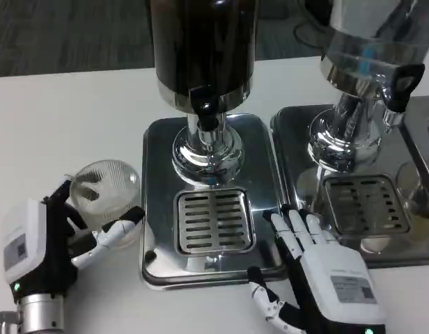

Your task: Grasp the cup under the faucet to collect the drink, then remove the cup.

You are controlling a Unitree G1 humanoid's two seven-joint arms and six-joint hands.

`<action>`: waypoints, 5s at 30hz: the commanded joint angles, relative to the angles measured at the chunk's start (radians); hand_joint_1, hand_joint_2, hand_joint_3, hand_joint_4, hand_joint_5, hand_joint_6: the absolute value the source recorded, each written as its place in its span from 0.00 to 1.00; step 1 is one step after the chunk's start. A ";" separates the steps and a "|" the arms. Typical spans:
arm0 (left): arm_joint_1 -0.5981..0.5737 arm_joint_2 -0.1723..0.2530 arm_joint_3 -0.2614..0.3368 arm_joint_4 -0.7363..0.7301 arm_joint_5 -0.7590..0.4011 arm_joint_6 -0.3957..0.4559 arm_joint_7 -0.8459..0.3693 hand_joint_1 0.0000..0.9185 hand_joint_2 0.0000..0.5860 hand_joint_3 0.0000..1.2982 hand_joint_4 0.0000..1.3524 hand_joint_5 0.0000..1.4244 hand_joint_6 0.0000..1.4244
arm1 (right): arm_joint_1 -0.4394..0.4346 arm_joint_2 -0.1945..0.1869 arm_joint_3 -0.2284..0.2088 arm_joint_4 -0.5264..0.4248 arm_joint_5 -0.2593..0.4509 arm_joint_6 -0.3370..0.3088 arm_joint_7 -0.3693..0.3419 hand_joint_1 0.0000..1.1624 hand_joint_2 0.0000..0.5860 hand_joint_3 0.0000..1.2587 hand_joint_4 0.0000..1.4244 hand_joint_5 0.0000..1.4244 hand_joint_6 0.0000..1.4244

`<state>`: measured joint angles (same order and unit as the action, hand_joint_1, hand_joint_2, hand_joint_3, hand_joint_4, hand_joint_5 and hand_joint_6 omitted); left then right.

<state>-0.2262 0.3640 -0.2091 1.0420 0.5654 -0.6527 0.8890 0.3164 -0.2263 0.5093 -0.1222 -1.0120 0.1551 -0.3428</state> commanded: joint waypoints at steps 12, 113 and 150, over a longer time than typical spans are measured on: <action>0.017 -0.001 -0.001 -0.030 0.008 -0.009 0.060 0.65 0.12 0.39 0.48 0.61 0.71 | -0.006 -0.007 -0.016 -0.015 0.004 -0.017 -0.005 0.18 0.71 0.04 0.00 0.00 0.07; 0.016 0.032 -0.105 -0.191 0.100 0.075 0.017 0.00 0.00 0.00 0.00 0.13 0.08 | -0.029 -0.041 -0.051 -0.040 -0.066 -0.015 -0.006 0.21 0.71 0.04 0.00 0.00 0.04; 0.097 0.103 0.058 -0.661 -0.892 -0.208 -1.068 0.00 0.16 0.00 0.00 0.08 0.07 | -0.051 -0.007 -0.060 -0.020 -0.118 0.110 0.015 0.15 0.66 0.01 0.00 0.00 0.01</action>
<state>-0.1154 0.4858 -0.1445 0.4119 -0.2310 -0.9229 -0.0429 0.2753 -0.2401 0.4463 -0.1512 -1.1353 0.2663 -0.3302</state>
